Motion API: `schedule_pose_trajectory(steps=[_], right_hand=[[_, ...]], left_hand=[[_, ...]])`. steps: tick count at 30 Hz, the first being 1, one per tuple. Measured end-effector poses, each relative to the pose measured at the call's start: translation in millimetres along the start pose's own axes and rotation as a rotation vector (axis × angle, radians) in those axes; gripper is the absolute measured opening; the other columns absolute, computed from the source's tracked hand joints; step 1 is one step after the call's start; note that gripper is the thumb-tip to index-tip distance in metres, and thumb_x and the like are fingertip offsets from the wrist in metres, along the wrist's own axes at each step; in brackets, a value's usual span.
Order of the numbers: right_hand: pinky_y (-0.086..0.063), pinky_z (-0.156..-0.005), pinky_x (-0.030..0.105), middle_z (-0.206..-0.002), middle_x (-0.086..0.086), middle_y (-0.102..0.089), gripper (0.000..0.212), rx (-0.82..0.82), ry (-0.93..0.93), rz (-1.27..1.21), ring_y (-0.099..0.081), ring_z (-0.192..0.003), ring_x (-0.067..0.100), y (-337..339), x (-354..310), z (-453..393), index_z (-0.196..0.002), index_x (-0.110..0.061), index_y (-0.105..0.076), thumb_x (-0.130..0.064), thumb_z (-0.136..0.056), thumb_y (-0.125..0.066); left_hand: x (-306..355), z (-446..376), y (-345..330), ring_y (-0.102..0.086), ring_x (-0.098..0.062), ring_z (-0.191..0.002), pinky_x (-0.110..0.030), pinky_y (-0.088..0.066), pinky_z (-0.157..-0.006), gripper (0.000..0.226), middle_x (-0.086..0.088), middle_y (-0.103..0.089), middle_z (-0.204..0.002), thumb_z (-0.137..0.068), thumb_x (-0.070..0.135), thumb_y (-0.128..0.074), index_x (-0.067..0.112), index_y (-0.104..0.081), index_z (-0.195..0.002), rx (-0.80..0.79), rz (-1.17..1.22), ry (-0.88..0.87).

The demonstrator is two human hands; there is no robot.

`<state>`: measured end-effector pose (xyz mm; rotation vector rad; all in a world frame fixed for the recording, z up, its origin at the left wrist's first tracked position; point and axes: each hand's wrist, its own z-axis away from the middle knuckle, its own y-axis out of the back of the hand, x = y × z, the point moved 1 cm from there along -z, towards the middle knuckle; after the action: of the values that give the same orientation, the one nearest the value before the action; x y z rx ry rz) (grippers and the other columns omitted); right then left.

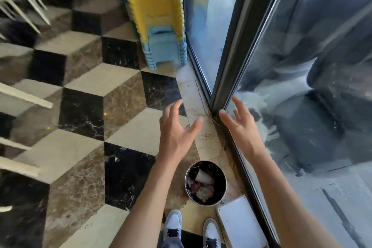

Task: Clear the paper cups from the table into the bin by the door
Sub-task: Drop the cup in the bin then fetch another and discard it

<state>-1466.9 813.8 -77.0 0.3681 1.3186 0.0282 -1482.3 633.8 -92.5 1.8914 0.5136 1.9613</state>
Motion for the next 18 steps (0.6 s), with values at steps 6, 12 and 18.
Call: schedule_pose_trajectory(steps=[6,12,18], right_hand=[[-0.023,-0.117,0.023,-0.159,-0.012,-0.028,0.073,-0.011,0.270,0.093,-0.023,-0.141,-0.003,15,-168,53,-0.153,-0.028,-0.026,-0.043,-0.091,-0.062],[-0.021,-0.102,0.004,-0.146,-0.034,-0.025,0.069,-0.107,0.477,0.103,-0.023,-0.128,-0.026,-9,-259,104,-0.150,-0.034,-0.027,-0.045,-0.090,-0.060],[-0.030,-0.116,0.032,-0.160,-0.009,-0.029,0.080,-0.291,0.562,0.128,-0.030,-0.144,0.008,-35,-308,137,-0.154,-0.031,-0.020,-0.057,-0.086,-0.055]], left_hand=[[124,28,120,-0.032,-0.013,-0.138,-0.041,-0.038,-0.105,0.072,0.006,-0.033,-0.151,-0.080,0.063,-0.061,0.042,-0.033,-0.143,0.149,0.050,-0.144],[179,66,215,-0.034,-0.011,-0.134,-0.041,-0.043,-0.102,0.072,0.008,-0.033,-0.150,-0.078,0.060,-0.064,0.046,-0.034,-0.141,0.303,0.066,-0.206],[193,111,269,-0.030,-0.010,-0.138,-0.026,-0.039,-0.088,0.072,0.010,-0.027,-0.156,-0.081,0.058,-0.066,0.049,-0.030,-0.143,0.482,0.046,-0.201]])
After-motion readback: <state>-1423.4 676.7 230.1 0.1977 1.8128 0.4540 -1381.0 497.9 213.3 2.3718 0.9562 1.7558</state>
